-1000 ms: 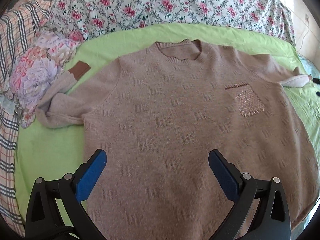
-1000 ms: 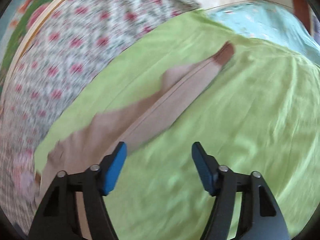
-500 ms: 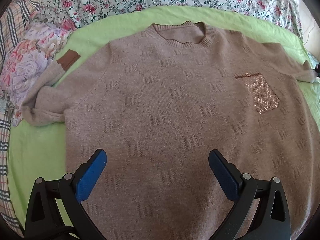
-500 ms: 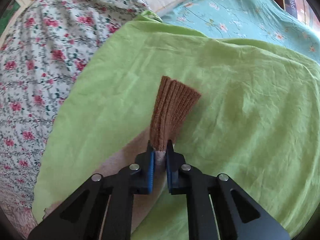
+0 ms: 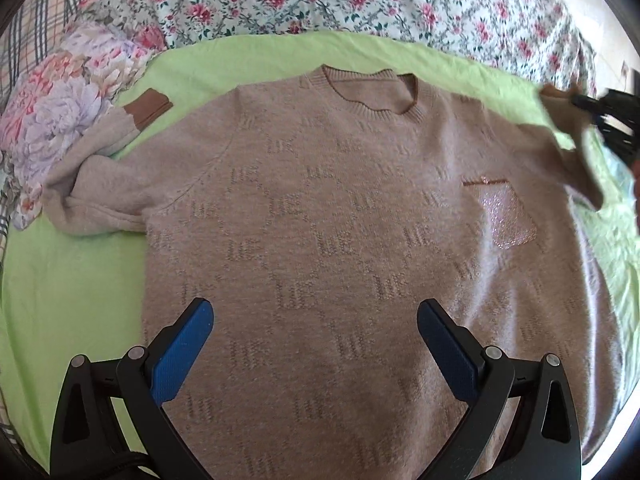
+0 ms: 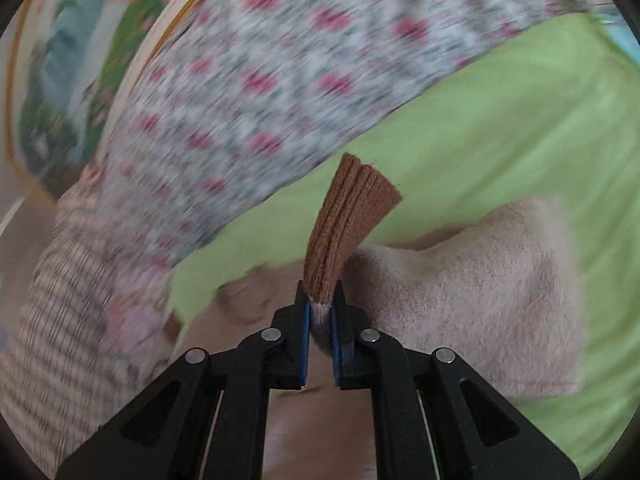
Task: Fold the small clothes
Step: 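Grasp the brown sleeve cuff with the right gripper and lift it, then fold the held sleeve across the sweater body and open the right gripper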
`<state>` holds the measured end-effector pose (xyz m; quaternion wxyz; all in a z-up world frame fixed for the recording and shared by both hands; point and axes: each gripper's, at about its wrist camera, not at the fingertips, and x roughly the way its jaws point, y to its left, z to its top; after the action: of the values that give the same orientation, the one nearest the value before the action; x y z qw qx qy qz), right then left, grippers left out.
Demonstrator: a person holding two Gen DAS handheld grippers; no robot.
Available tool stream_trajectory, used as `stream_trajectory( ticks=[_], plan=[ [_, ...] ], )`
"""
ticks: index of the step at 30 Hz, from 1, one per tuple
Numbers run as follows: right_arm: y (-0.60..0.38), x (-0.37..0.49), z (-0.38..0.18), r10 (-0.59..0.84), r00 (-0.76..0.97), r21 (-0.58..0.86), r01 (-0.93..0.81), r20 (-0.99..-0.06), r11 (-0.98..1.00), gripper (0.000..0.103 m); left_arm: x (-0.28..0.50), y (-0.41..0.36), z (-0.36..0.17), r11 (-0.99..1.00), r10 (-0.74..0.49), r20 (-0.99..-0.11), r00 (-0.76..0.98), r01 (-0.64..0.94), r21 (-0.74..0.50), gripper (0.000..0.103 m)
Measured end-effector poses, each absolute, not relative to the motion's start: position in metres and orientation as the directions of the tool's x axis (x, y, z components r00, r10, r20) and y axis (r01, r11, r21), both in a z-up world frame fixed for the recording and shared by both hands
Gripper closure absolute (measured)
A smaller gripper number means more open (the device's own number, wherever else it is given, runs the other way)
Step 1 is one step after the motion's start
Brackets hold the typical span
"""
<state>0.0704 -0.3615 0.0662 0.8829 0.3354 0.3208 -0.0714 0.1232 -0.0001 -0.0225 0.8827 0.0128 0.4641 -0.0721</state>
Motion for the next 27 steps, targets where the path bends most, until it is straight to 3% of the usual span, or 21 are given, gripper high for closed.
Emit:
stream_trajectory(
  ticks=[5, 11, 14, 16, 17, 27],
  plan=[
    [-0.27, 0.133, 0.023, 0.273, 0.722, 0.596, 0.234, -0.636, 0.768, 0.093, 0.126, 0.023, -0.019, 0.981, -0.19, -0.81, 0.555, 0.132, -0.139, 0.001],
    [-0.214, 0.163, -0.022, 0.398, 0.633, 0.632, 0.19, -0.664, 0.751, 0.093, 0.139, 0.036, -0.02, 0.971, -0.24, -0.801, 0.549, 0.151, -0.188, 0.001],
    [-0.199, 0.165, -0.032, 0.427, 0.596, 0.629, 0.177, -0.68, 0.757, 0.084, 0.152, 0.033, -0.025, 0.965, -0.263, -0.798, 0.542, 0.164, -0.207, 0.001],
    [-0.2, 0.158, -0.031, 0.441, 0.605, 0.647, 0.166, -0.663, 0.744, 0.049, 0.163, 0.029, -0.031, 0.958, -0.288, -0.802, 0.524, 0.172, -0.231, 0.001],
    [-0.2, 0.156, -0.029, 0.441, 0.619, 0.654, 0.158, -0.649, 0.74, 0.046, 0.169, 0.026, -0.034, 0.953, -0.303, -0.804, 0.511, 0.175, -0.247, 0.001],
    [-0.252, 0.093, 0.025, 0.297, 0.733, 0.619, 0.211, -0.612, 0.756, 0.045, 0.25, 0.007, -0.058, 0.9, -0.424, -0.771, 0.476, 0.129, -0.416, 0.003]
  ],
)
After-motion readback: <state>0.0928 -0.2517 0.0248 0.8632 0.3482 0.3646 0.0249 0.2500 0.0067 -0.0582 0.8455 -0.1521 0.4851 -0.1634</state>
